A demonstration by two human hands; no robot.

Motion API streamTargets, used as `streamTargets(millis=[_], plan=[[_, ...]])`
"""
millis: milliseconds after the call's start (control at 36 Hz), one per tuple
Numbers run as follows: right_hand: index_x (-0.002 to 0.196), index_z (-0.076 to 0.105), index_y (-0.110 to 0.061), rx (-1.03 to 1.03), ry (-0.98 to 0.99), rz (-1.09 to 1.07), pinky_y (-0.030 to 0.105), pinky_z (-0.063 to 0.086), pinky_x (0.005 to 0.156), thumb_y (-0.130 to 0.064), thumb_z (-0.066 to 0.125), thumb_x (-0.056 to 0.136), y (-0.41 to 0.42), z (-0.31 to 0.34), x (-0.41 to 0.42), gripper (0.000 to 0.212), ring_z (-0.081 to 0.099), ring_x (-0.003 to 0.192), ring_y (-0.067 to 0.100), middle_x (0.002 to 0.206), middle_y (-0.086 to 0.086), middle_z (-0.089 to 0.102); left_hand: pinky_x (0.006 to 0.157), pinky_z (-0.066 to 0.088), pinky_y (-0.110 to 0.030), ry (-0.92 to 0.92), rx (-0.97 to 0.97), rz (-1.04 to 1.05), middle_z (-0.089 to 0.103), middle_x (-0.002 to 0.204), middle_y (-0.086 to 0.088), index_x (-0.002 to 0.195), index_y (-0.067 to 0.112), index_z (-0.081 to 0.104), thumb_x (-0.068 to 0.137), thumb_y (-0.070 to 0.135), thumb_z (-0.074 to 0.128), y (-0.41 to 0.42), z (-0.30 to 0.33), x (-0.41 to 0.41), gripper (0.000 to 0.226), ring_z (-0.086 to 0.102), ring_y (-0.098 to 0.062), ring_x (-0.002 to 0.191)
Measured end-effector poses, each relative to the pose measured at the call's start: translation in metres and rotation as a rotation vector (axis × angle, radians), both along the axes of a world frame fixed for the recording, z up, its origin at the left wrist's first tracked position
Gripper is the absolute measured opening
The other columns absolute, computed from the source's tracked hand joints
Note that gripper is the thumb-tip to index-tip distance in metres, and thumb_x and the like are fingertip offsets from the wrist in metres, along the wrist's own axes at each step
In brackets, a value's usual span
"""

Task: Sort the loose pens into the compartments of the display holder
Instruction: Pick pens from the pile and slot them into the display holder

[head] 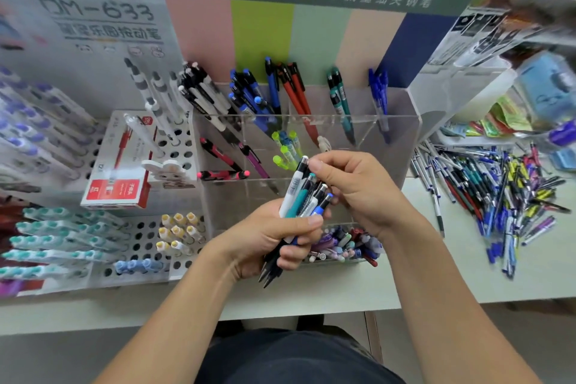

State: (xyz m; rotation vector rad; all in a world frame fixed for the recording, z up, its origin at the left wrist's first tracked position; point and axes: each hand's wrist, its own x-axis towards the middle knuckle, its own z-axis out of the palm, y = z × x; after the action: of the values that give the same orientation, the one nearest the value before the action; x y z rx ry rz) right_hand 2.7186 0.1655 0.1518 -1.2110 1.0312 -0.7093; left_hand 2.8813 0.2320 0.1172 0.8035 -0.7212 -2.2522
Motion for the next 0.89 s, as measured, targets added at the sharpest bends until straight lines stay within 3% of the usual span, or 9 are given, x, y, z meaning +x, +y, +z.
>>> streamTargets(millis=[83, 194, 278, 389, 444, 556, 611, 778, 889], plan=[[0.090, 0.074, -0.002, -0.092, 0.059, -0.031, 0.018, 0.046, 0.052, -0.007, 0.063, 0.097, 0.001, -0.001, 0.000, 0.014, 0.056, 0.055, 0.007, 0.071, 0.007, 0.068, 0.038, 0.026, -0.019, -0.175, -0.067, 0.021, 0.040, 0.054, 0.000, 0.079, 0.012, 0.049, 0.086, 0.011, 0.076, 0.000, 0.000, -0.005, 0.027, 0.034, -0.008, 0.040], [0.088, 0.074, -0.006, -0.166, 0.056, -0.054, 0.020, 0.053, 0.062, -0.005, 0.064, 0.096, 0.002, -0.003, 0.000, 0.013, 0.063, 0.066, 0.008, 0.073, 0.001, 0.071, 0.038, 0.027, -0.019, -0.240, -0.109, 0.032, 0.041, 0.049, 0.000, 0.057, 0.022, 0.056, 0.084, 0.016, 0.076, -0.002, 0.001, -0.007, 0.035, 0.034, -0.009, 0.039], [0.092, 0.075, -0.005, -0.236, 0.050, -0.128, 0.019, 0.052, 0.064, -0.006, 0.065, 0.096, 0.002, -0.004, 0.001, 0.011, 0.062, 0.069, 0.006, 0.075, -0.002, 0.071, 0.038, 0.030, -0.019, -0.291, -0.145, 0.046, 0.045, 0.052, -0.001, 0.063, 0.022, 0.060, 0.089, 0.013, 0.076, -0.003, 0.002, -0.006, 0.032, 0.036, -0.010, 0.040], [0.094, 0.076, -0.010, -0.277, 0.055, -0.278, 0.014, 0.044, 0.060, -0.010, 0.065, 0.097, -0.005, -0.002, -0.007, 0.011, 0.054, 0.062, 0.001, 0.070, -0.011, 0.066, 0.038, 0.029, -0.019, -0.319, -0.179, 0.069, 0.045, 0.054, 0.000, 0.091, 0.014, 0.066, 0.091, 0.015, 0.070, 0.002, 0.002, -0.004, 0.004, 0.034, -0.010, 0.041], [0.093, 0.075, -0.012, -0.274, 0.063, -0.264, 0.017, 0.044, 0.057, -0.011, 0.065, 0.098, -0.006, 0.000, -0.009, 0.011, 0.052, 0.061, 0.006, 0.069, -0.007, 0.065, 0.037, 0.028, -0.018, -0.283, -0.155, 0.091, 0.041, 0.055, 0.001, 0.097, 0.013, 0.065, 0.088, 0.021, 0.070, 0.004, 0.000, -0.006, 0.013, 0.032, -0.008, 0.040], [0.101, 0.070, -0.004, -0.048, -0.120, -0.240, 0.019, 0.041, 0.053, -0.016, 0.059, 0.102, -0.002, 0.000, -0.004, 0.016, 0.051, 0.062, 0.010, 0.078, 0.009, 0.060, 0.038, 0.028, -0.019, -0.258, -0.180, 0.051, 0.039, 0.057, 0.001, 0.093, 0.018, 0.066, 0.087, 0.024, 0.070, 0.005, 0.001, -0.008, 0.009, 0.030, -0.009, 0.042], [0.102, 0.073, -0.006, 0.088, -0.217, -0.178, 0.025, 0.042, 0.060, -0.026, 0.063, 0.098, 0.000, 0.002, -0.004, 0.023, 0.051, 0.068, 0.013, 0.086, 0.016, 0.055, 0.038, 0.028, -0.018, -0.251, -0.180, 0.025, 0.039, 0.057, 0.001, 0.093, 0.018, 0.066, 0.091, 0.020, 0.068, 0.004, 0.003, -0.008, 0.003, 0.031, -0.008, 0.041], [0.095, 0.076, -0.009, 0.074, -0.064, 0.035, 0.026, 0.055, 0.074, -0.028, 0.068, 0.080, 0.001, 0.005, -0.011, 0.025, 0.065, 0.076, 0.013, 0.082, -0.001, 0.073, 0.038, 0.026, -0.017, -0.281, -0.161, -0.088, 0.048, 0.062, -0.001, 0.097, 0.010, 0.060, 0.097, 0.012, 0.063, 0.005, 0.009, -0.007, 0.004, 0.032, -0.006, 0.040], [0.085, 0.075, -0.009, 0.004, 0.000, 0.015, 0.026, 0.051, 0.064, -0.022, 0.069, 0.088, -0.003, 0.005, -0.014, 0.015, 0.061, 0.070, 0.017, 0.076, 0.005, 0.070, 0.039, 0.026, -0.018, -0.329, -0.162, -0.089, 0.049, 0.062, -0.002, 0.097, 0.009, 0.061, 0.097, 0.011, 0.064, 0.005, 0.011, -0.008, 0.003, 0.033, -0.008, 0.041]])
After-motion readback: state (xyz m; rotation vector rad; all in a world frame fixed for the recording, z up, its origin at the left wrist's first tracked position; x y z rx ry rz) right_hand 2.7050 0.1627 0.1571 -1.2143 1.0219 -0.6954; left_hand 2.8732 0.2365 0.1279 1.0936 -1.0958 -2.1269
